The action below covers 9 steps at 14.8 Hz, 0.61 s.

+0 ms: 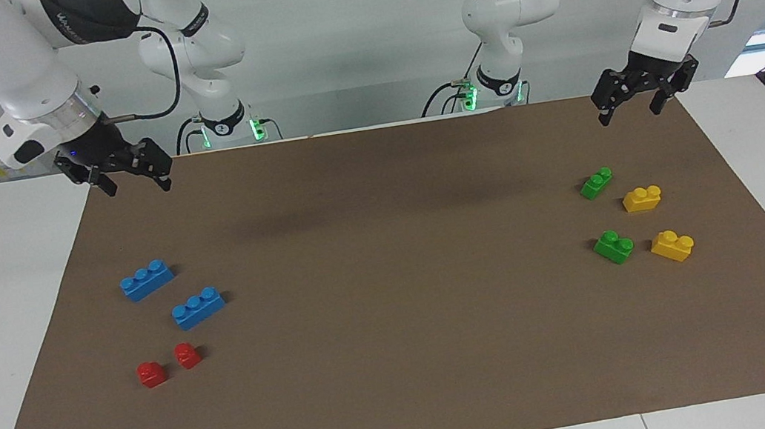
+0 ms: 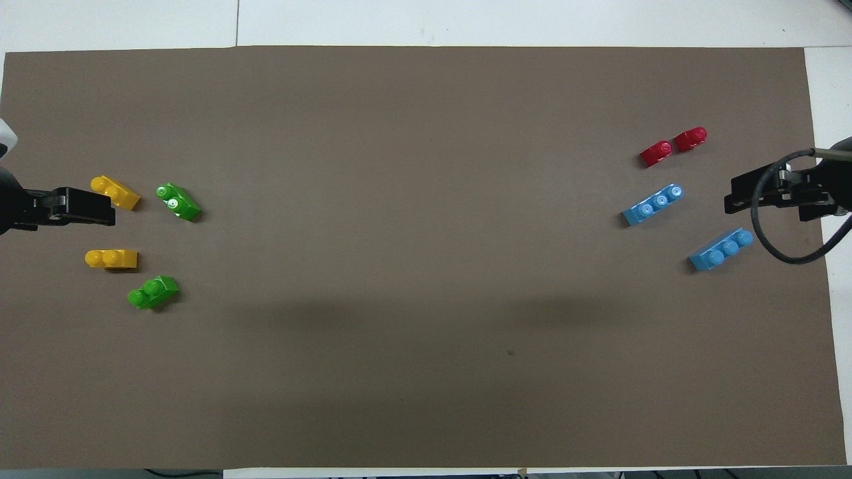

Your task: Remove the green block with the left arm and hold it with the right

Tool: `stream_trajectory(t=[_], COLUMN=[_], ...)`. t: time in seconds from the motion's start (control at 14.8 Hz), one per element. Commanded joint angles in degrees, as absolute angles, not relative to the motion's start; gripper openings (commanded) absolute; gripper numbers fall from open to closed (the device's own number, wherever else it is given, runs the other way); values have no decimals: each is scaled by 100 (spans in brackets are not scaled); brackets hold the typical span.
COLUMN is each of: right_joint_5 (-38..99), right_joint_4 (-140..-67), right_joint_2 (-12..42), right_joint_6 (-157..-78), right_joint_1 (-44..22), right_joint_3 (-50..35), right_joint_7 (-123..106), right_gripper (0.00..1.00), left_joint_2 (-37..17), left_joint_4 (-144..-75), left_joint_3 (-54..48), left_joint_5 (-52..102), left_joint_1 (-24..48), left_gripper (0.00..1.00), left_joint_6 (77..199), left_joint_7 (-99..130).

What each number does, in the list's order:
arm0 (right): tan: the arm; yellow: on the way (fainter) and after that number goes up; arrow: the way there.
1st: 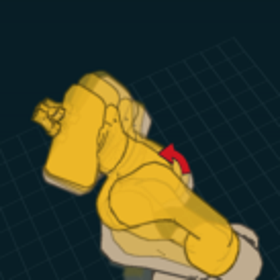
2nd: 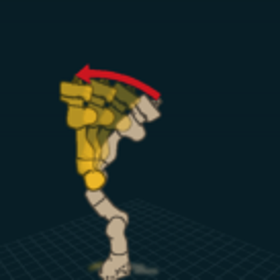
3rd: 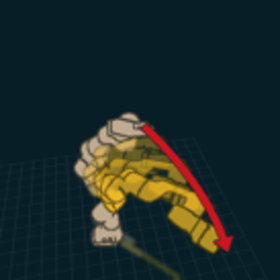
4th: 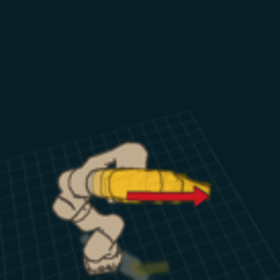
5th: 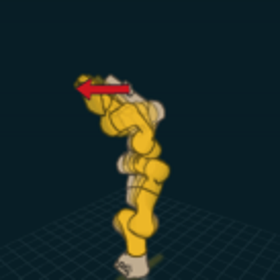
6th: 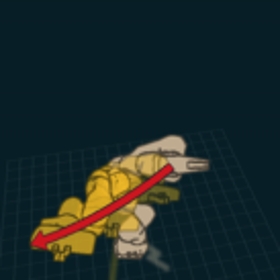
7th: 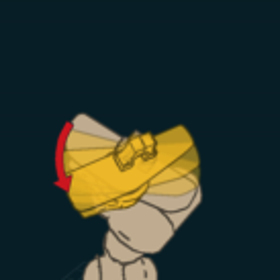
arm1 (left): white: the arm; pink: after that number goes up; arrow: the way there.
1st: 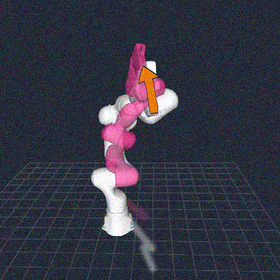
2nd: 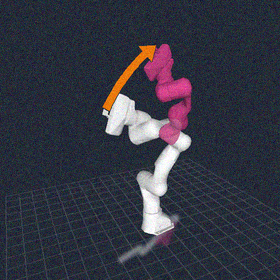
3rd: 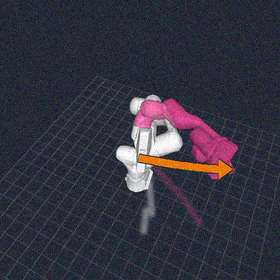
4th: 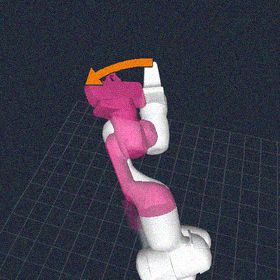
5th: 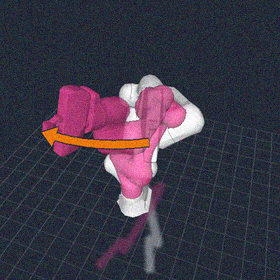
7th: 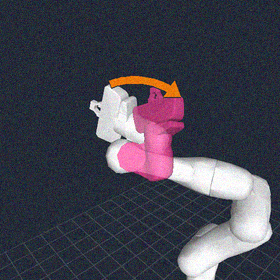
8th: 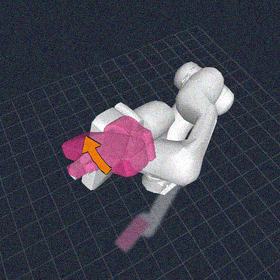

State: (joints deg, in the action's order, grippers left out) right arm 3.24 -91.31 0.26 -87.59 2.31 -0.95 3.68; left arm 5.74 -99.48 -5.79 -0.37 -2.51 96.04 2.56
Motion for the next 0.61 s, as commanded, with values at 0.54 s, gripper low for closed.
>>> stream_trajectory(t=[0.54], right_joint_5=[193], right_joint_4=[-9229], right_joint_2=[-132], right_joint_6=[-8754], right_joint_1=[290], right_joint_3=[-114], right_joint_7=[-193], right_gripper=[100], left_joint_2=[624], left_joint_4=[-9984], left_joint_3=[-527], left_joint_5=[185], left_joint_1=[-246], left_gripper=[100], left_joint_6=[9642], left_joint_7=[299])
